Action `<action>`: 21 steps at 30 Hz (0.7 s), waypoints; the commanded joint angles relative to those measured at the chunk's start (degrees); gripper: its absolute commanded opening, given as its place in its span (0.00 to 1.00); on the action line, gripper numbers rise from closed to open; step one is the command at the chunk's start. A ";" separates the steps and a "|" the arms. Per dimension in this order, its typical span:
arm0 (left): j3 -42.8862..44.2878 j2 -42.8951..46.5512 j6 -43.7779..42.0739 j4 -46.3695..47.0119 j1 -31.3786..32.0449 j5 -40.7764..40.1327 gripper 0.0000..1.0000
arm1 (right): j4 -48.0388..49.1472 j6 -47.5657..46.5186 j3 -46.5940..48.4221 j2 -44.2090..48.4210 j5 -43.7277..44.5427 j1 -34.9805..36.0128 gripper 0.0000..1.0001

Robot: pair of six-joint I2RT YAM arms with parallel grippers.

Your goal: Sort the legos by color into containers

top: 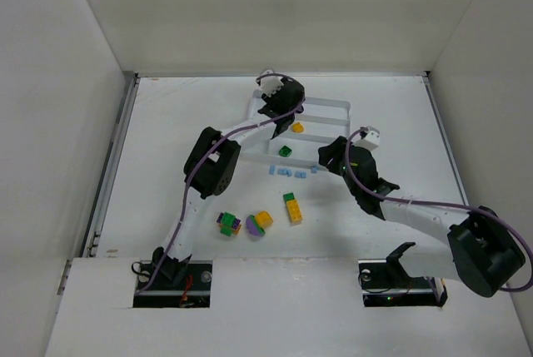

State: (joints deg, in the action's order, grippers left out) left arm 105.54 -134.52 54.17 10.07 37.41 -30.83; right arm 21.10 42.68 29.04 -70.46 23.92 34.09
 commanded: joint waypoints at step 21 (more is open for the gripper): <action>-51.36 45.37 -14.88 22.09 3.41 4.37 0.43 | -7.21 -13.40 8.14 -2.41 4.63 15.51 0.56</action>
State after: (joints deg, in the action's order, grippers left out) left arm 62.04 -96.07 43.42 25.06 39.42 -26.92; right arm 17.06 33.32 34.85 -72.73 24.99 46.26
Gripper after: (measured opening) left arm 0.426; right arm 0.529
